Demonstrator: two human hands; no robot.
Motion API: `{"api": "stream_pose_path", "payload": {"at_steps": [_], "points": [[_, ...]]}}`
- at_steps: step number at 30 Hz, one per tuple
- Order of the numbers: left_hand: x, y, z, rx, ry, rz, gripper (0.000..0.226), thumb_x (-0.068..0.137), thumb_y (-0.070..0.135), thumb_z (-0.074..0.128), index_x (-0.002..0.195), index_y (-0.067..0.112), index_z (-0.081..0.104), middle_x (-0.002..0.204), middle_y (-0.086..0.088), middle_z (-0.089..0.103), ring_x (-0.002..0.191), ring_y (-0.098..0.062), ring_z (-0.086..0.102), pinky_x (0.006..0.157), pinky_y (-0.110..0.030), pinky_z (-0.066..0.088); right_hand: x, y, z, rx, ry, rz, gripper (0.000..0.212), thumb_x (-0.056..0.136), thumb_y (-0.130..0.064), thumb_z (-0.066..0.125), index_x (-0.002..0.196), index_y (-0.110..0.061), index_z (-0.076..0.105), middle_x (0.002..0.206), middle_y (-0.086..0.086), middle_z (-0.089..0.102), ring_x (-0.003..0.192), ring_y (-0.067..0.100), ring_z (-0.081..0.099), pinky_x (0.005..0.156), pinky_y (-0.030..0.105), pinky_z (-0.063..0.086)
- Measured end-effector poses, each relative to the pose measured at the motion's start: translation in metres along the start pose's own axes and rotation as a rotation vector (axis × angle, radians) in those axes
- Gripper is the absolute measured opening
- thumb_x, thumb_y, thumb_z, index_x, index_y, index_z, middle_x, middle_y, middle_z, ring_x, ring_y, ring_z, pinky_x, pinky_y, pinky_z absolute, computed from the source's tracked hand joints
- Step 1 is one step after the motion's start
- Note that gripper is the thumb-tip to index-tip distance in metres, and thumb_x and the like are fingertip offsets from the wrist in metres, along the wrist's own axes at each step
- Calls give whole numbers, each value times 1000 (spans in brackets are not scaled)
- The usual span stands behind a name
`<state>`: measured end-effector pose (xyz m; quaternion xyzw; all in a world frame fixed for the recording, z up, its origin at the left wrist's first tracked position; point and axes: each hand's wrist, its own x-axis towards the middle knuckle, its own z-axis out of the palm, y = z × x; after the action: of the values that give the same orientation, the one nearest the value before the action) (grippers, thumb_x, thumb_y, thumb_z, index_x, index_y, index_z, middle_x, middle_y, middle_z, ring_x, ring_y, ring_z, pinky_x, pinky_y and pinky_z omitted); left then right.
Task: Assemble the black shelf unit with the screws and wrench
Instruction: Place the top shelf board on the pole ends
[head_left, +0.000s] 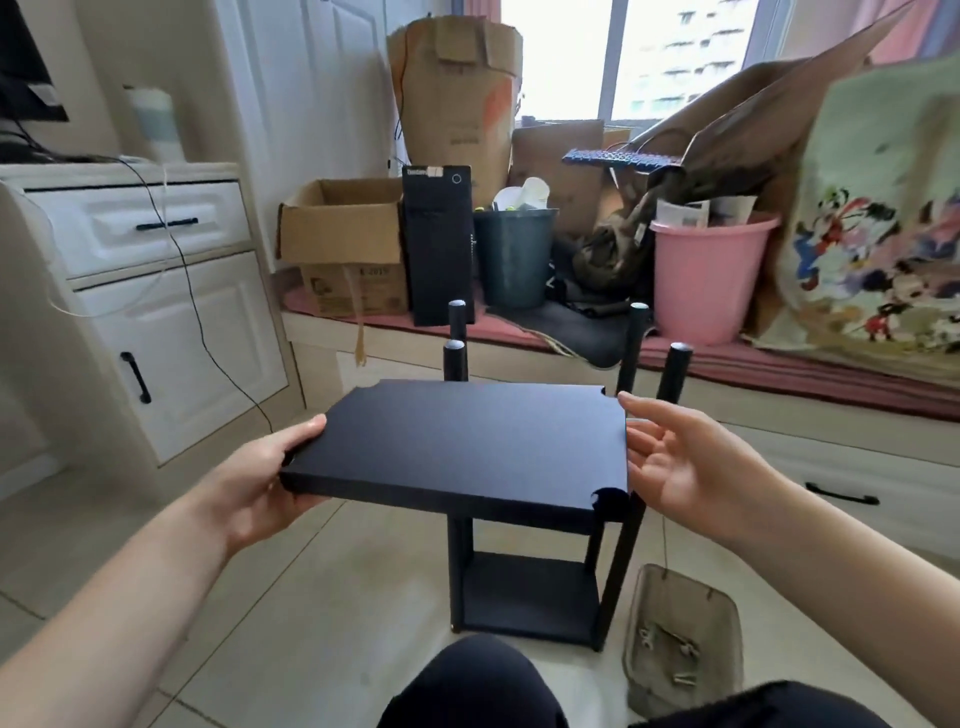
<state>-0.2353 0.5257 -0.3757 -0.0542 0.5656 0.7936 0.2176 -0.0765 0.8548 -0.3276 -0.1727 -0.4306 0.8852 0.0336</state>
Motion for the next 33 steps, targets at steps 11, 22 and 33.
{"api": "stream_pose_path", "payload": {"at_steps": [11, 22, 33], "points": [[9, 52, 96, 50, -58, 237, 24, 99, 26, 61, 109, 6, 68, 91, -4, 77, 73, -16, 75, 55, -31, 59, 25, -66, -2, -277, 284, -314, 15, 98, -17, 60, 94, -3, 62, 73, 6, 70, 54, 15, 67, 52, 27, 58], [57, 86, 150, 176, 84, 381, 17, 94, 32, 68, 100, 16, 65, 84, 1, 64, 68, -14, 61, 50, -24, 46, 78, -142, 10, -752, 372, -344, 34, 83, -22, 79, 96, -6, 52, 93, 7, 59, 68, 14, 62, 36, 18, 45], [124, 81, 164, 233, -95, 240, 19, 87, 35, 75, 98, 19, 71, 75, 4, 73, 61, -17, 70, 62, -28, 56, 148, -170, -22, -909, 449, -346, 32, 87, -25, 75, 85, -2, 53, 75, 8, 59, 32, 3, 56, 31, 14, 38]]}}
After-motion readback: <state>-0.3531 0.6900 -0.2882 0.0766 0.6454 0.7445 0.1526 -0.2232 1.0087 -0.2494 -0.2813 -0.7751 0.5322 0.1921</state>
